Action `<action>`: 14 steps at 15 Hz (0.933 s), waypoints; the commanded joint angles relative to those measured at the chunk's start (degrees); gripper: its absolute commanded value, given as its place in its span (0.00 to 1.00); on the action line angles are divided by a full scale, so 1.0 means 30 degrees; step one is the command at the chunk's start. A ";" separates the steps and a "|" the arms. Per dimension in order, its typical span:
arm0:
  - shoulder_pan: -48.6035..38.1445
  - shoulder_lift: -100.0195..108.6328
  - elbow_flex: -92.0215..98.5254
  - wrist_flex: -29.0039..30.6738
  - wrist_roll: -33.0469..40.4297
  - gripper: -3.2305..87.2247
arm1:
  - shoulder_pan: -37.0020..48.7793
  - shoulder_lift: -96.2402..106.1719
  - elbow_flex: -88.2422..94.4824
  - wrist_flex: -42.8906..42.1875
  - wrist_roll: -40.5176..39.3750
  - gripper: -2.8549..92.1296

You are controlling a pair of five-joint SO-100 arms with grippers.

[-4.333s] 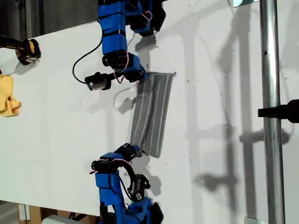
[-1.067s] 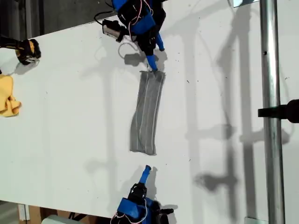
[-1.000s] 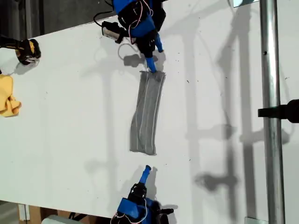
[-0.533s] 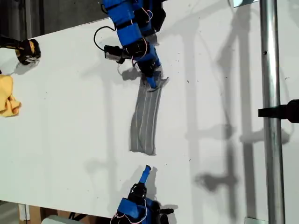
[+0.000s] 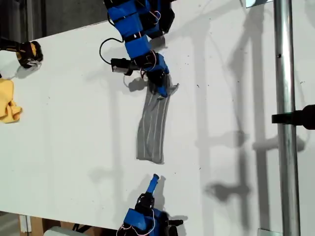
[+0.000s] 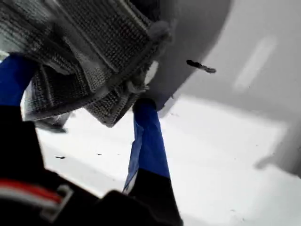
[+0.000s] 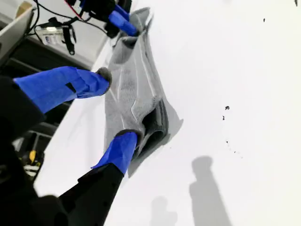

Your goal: Grasp corners of a towel and fold twice.

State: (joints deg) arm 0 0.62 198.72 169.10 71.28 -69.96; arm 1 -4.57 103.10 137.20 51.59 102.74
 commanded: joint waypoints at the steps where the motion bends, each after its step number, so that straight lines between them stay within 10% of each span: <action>1: 0.0234 0.0146 -0.0264 0.0000 -0.0205 0.24 | 0.1523 0.2139 0.0234 -0.0996 -0.1436 0.42; 14: 0.0322 0.0146 -0.0176 0.0029 -0.0176 0.24 | 0.3018 -0.0820 -0.1787 -0.1875 -0.3135 0.03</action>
State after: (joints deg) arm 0 0.97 198.72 169.10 71.28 -70.49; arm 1 5.19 99.14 133.77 44.47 92.81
